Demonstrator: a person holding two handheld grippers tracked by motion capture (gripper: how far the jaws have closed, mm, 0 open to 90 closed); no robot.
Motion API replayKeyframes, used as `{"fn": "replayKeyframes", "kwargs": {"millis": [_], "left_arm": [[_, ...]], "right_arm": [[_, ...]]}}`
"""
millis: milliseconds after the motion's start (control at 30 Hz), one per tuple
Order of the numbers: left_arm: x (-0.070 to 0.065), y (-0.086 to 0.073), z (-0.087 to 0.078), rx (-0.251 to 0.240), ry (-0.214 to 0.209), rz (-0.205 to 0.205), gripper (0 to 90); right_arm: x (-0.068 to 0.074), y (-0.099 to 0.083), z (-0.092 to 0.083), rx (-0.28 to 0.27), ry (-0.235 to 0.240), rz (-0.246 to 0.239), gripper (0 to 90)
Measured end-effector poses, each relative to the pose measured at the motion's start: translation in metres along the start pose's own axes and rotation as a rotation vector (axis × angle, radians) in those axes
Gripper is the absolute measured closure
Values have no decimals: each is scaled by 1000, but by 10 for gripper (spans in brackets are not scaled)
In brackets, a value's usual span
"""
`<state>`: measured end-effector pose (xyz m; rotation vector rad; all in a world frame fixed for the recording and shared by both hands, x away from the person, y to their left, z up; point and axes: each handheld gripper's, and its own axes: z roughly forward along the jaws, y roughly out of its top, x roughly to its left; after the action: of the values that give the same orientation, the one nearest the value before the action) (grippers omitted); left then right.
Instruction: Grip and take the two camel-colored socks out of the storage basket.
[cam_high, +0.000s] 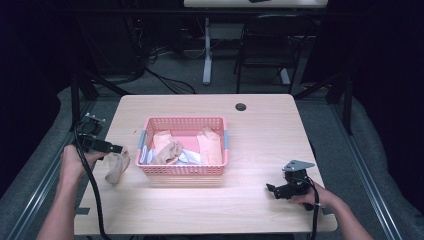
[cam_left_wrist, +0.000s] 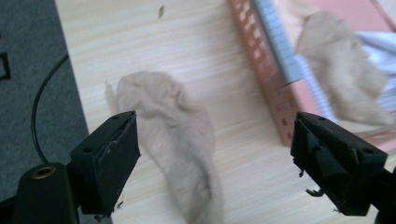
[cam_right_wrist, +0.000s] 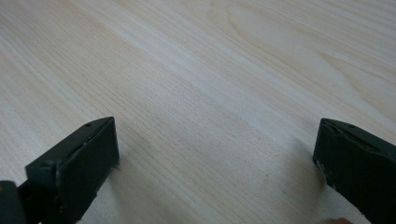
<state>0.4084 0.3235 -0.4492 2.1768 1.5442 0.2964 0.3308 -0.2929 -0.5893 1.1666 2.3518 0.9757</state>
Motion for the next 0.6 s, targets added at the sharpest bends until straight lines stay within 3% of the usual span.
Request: {"fn": "replayKeyframes", "kwargs": {"millis": [267,600], "left_arm": [[-32,20,-6,-26,-16,93,46],[-67,41,16,-15,-75,177,1]], "right_arm": [[0,0,0,0,0,0,0],[-1,0,-1,7,-1,-6,0]]}}
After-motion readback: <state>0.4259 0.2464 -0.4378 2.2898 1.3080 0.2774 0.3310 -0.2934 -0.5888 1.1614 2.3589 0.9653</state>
